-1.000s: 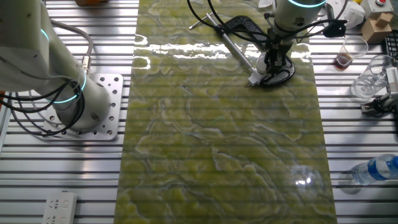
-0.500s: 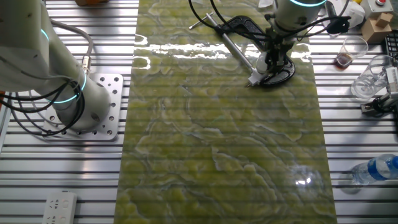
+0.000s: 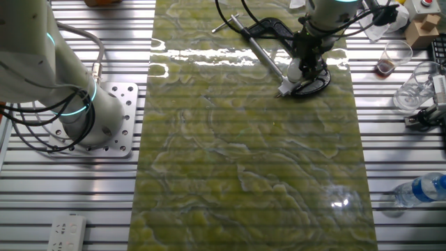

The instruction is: Take out the light bulb by rotating it

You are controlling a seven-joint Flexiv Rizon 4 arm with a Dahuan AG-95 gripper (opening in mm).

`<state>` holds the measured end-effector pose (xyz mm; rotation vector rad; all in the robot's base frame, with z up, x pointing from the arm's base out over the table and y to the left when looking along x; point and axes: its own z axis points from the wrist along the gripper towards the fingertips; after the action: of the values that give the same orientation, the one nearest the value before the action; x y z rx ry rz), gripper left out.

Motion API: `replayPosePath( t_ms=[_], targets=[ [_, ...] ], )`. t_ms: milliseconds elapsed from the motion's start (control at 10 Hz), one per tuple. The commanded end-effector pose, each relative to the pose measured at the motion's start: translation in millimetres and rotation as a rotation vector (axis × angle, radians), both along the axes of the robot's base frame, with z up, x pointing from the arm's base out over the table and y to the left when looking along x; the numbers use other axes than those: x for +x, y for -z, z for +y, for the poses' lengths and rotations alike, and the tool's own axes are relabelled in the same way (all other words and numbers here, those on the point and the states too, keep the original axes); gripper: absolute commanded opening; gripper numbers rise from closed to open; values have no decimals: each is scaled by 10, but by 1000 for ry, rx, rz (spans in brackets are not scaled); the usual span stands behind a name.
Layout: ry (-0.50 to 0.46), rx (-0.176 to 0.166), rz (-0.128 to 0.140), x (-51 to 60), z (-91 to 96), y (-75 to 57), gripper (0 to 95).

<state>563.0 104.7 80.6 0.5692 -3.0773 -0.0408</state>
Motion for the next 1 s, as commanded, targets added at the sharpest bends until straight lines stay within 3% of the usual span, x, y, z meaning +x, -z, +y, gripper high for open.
replayPosePath(
  t_ms=[100,600,1000],
  targets=[
    [-182,3,-4,-4,11,-4,0],
    [-478,1,-10,-10,37,5,0],
    [-626,0,-11,-11,37,-2,0]
  ],
)
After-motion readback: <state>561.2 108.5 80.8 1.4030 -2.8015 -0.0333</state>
